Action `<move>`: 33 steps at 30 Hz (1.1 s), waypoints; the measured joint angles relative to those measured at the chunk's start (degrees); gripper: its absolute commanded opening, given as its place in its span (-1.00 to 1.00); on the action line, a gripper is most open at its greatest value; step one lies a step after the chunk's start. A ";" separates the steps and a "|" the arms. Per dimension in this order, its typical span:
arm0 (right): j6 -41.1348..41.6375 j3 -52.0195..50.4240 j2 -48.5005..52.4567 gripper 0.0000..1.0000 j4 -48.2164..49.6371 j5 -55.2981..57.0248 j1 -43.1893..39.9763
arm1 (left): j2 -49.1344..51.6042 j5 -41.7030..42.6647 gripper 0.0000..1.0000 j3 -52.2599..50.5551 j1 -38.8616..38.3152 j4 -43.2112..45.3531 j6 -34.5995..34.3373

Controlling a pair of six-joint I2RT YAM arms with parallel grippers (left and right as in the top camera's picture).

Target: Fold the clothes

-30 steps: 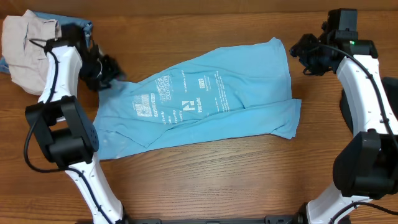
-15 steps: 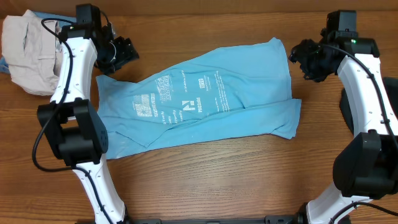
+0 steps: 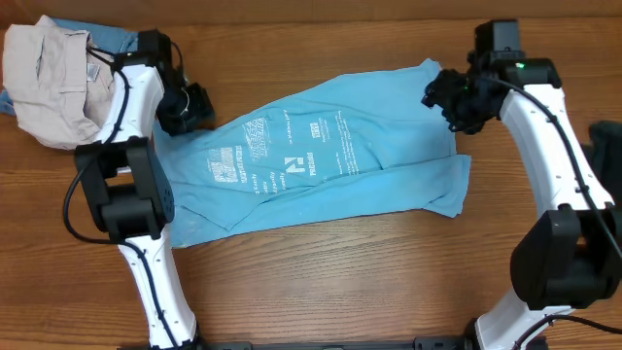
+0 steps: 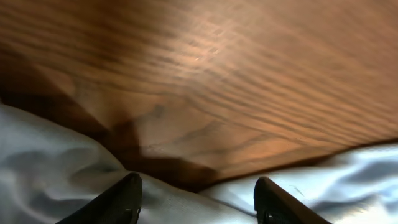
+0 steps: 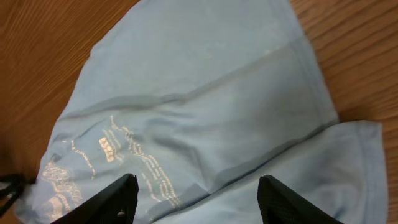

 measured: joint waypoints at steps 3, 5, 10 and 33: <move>0.00 0.00 0.00 0.34 -0.07 0.00 1.40 | 1.20 -0.22 0.19 0.44 -0.02 -0.59 0.20; 0.02 0.00 0.00 0.33 -0.15 0.00 1.84 | 1.33 -0.28 -0.03 0.63 -0.02 -0.70 0.20; 0.00 -0.02 0.00 0.33 -0.26 0.00 1.81 | 1.92 -1.09 -0.92 0.72 0.28 -1.09 0.98; 0.02 -0.11 0.02 0.33 -2.03 0.02 1.81 | -14.03 -1.25 -0.52 0.81 0.35 -16.22 1.03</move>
